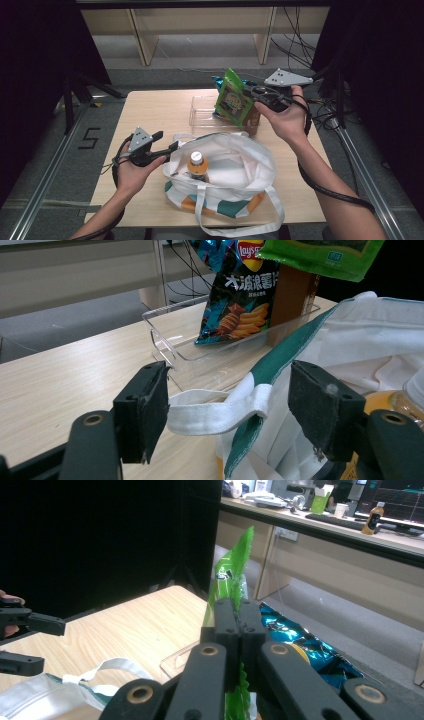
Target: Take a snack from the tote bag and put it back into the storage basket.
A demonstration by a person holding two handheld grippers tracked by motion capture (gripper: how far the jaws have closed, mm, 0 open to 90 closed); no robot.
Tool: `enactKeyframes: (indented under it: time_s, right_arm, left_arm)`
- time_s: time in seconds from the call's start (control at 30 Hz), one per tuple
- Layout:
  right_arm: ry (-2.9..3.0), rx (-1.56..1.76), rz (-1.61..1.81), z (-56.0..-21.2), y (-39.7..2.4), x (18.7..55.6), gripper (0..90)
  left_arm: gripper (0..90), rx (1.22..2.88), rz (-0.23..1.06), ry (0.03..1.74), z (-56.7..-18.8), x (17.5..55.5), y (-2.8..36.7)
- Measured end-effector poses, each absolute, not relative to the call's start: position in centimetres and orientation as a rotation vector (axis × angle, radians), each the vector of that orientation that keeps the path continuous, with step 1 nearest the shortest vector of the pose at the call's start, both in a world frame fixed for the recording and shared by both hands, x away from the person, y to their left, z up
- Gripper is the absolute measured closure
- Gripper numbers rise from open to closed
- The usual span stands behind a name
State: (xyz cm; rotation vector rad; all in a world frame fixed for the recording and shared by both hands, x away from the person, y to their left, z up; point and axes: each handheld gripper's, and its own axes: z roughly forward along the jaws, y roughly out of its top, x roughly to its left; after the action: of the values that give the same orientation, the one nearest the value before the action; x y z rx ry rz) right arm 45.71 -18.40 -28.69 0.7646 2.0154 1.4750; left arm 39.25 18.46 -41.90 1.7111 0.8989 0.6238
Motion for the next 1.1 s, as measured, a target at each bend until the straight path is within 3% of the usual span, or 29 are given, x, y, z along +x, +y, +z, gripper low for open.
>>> enactKeyframes:
  time_s: [1.1]
  right_arm:
    - [1.988,0.803,1.446,-29.7,-17.9,47.8,90.0]
  left_arm:
    - [32.1,1.713,0.621,0.9,-41.9,39.3,18.5]
